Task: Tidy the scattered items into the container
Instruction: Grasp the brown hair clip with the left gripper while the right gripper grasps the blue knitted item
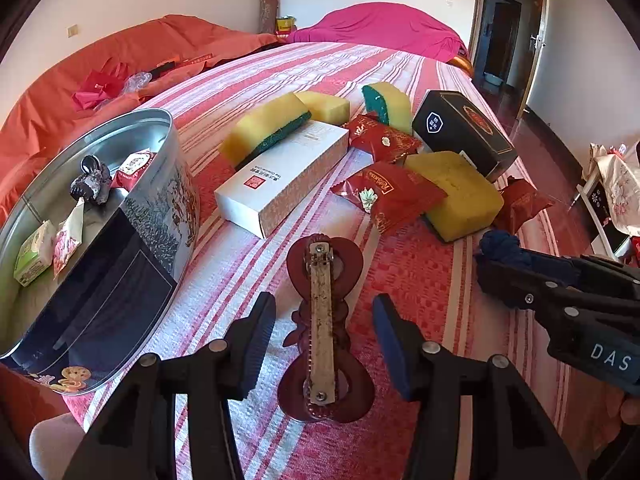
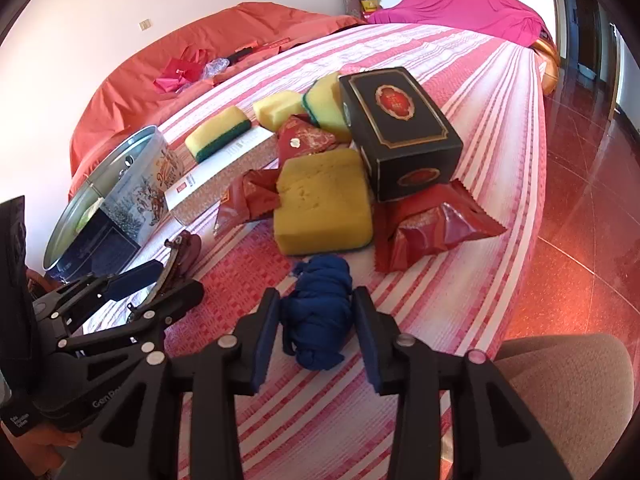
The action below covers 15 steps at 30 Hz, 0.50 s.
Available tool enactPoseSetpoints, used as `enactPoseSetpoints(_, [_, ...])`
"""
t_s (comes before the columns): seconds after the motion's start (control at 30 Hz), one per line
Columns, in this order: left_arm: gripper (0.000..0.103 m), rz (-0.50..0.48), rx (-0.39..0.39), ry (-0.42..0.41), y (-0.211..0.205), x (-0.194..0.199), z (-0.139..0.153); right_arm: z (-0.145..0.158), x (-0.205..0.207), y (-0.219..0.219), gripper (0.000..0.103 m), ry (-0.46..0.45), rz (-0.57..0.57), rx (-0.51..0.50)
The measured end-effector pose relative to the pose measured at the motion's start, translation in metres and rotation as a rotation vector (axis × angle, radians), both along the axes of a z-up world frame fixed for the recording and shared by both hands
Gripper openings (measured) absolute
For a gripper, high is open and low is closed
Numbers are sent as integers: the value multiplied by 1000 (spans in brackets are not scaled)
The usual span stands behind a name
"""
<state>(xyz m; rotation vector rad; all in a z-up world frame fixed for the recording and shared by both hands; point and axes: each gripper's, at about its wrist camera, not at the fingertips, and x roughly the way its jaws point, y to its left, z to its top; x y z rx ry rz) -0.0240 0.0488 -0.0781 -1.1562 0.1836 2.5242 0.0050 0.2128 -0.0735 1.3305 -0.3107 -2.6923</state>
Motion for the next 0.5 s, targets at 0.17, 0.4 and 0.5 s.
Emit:
enactPoseSetpoints(0.17, [58,11,50,23,-4,2,0,0,2,-6,36,5,4,48])
enactPoseSetpoints(0.4, [71,-33,100,-17,-3,-1,0,0,3,-7,34,8,10,29])
enactPoseSetpoints(0.5, [70,-46,58,-9,2,1,0,3,4,-15,34,17,37,41])
